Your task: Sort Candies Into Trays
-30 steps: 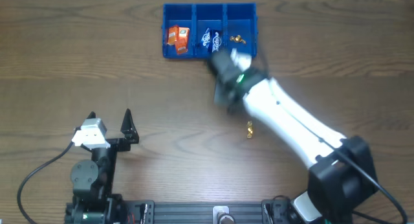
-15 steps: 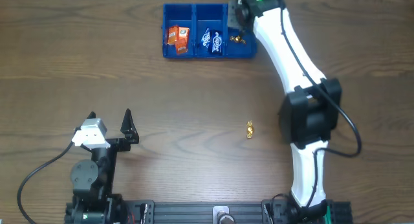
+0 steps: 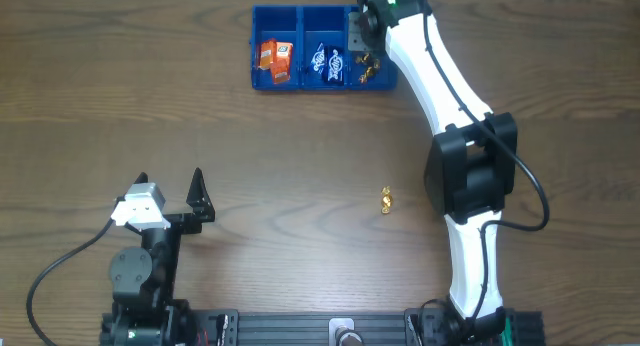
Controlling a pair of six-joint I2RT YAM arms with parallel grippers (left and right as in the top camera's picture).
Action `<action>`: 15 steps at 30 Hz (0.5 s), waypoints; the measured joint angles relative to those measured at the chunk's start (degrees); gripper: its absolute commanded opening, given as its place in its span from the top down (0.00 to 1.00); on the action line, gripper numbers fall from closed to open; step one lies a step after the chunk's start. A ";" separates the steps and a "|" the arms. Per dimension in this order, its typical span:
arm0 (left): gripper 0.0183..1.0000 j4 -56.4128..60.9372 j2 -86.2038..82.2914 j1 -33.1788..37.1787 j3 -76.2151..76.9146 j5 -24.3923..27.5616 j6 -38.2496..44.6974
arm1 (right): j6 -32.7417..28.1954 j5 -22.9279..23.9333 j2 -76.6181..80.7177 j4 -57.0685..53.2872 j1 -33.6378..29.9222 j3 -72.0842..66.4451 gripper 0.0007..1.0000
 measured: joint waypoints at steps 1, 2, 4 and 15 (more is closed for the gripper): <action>0.00 0.00 0.00 0.00 0.00 0.00 0.00 | -0.04 -0.04 -0.31 -0.57 0.00 -0.37 0.51; 0.00 0.00 0.00 0.00 0.00 0.00 0.00 | -0.02 -0.02 -0.87 -0.92 0.00 -0.98 0.50; 0.00 0.00 0.00 0.00 0.00 0.00 -0.02 | -0.15 -0.04 -3.34 -1.25 0.07 -4.00 0.50; 0.00 -0.02 0.00 0.02 0.00 0.00 0.02 | 2.80 -3.41 -34.07 -0.66 2.69 -47.36 0.50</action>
